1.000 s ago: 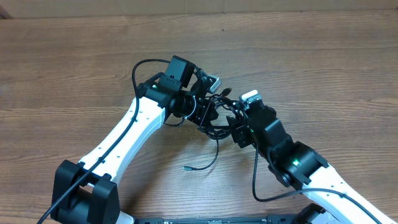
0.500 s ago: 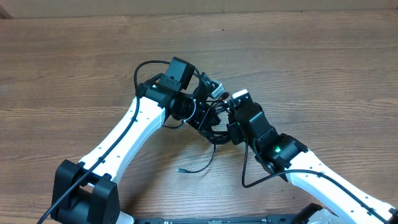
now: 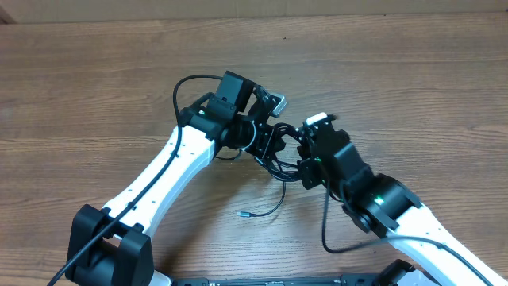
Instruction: Untangle cables
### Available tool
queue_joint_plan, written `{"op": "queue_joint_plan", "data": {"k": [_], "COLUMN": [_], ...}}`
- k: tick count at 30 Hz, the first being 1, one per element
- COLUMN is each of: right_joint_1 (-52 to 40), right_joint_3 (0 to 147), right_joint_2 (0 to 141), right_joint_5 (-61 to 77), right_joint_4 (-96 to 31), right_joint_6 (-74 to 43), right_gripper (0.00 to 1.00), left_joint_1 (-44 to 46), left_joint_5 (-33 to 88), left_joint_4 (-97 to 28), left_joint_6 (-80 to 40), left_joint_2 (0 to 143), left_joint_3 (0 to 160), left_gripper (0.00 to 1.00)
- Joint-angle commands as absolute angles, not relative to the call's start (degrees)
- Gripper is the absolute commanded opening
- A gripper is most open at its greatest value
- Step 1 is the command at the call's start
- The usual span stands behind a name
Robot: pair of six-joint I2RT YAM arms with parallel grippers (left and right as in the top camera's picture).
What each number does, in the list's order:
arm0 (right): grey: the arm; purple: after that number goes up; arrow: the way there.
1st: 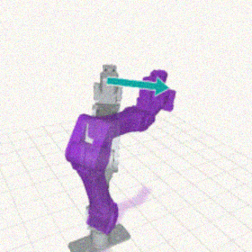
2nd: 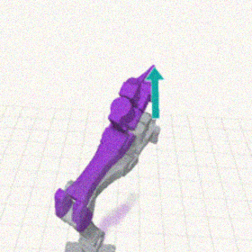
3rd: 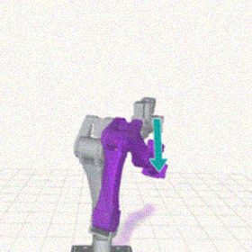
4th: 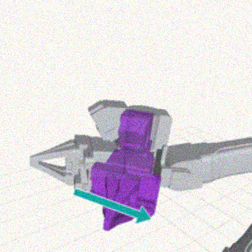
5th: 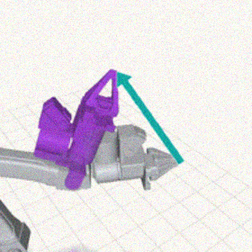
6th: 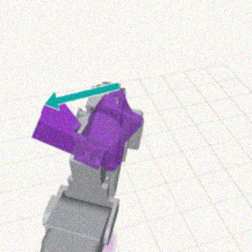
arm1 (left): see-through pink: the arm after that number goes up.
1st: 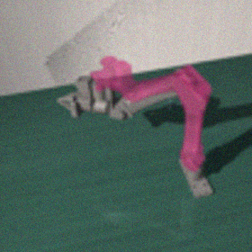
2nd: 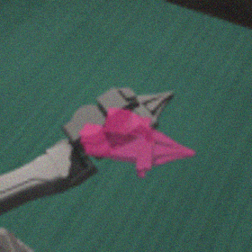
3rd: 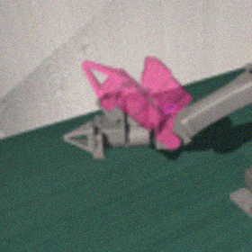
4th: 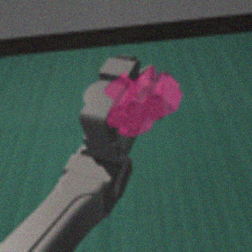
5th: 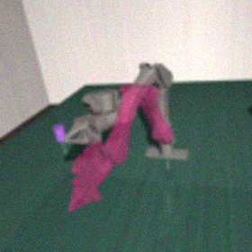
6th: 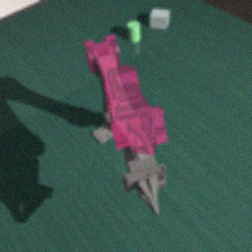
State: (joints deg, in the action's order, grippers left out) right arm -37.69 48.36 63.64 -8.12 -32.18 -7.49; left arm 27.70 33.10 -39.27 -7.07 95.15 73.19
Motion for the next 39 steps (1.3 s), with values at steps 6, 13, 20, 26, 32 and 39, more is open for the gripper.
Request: {"op": "queue_joint_plan", "data": {"k": [6,13,20,26,32,39], "right_joint_1": [-37.87,-37.87,-37.87,-37.87,-37.87,-37.85], "right_joint_3": [50.50,50.50,50.50,50.50,50.50,50.48], "right_joint_2": [49.87,44.07,45.47,50.94,56.14,63.48], "right_joint_5": [7.51,16.49,31.88,33.61,38.72,41.32], "right_joint_4": [-35.03,-33.08,-24.64,-24.25,-23.31,-23.77], "right_joint_6": [-9.63,-9.67,-12.45,-16.60,-19.73,-14.00], "right_gripper": [0.04,0.04,0.04,0.04,0.04,0.04], "left_joint_1": [26.17,26.17,26.17,26.26,24.23,20.71], "left_joint_5": [7.90,6.83,8.08,21.26,21.96,36.10], "left_joint_4": [-36.80,-36.73,-36.47,-32.16,-31.79,-27.00], "left_joint_6": [-34.92,-40.05,-40.45,-24.95,-19.46,-15.84], "left_joint_2": [95.24,95.24,95.24,95.24,95.24,95.24], "left_joint_3": [73.60,73.60,73.60,73.60,73.60,73.60], "left_gripper": [0.08,0.13,0.04,0.04,0.04,0.04]}}
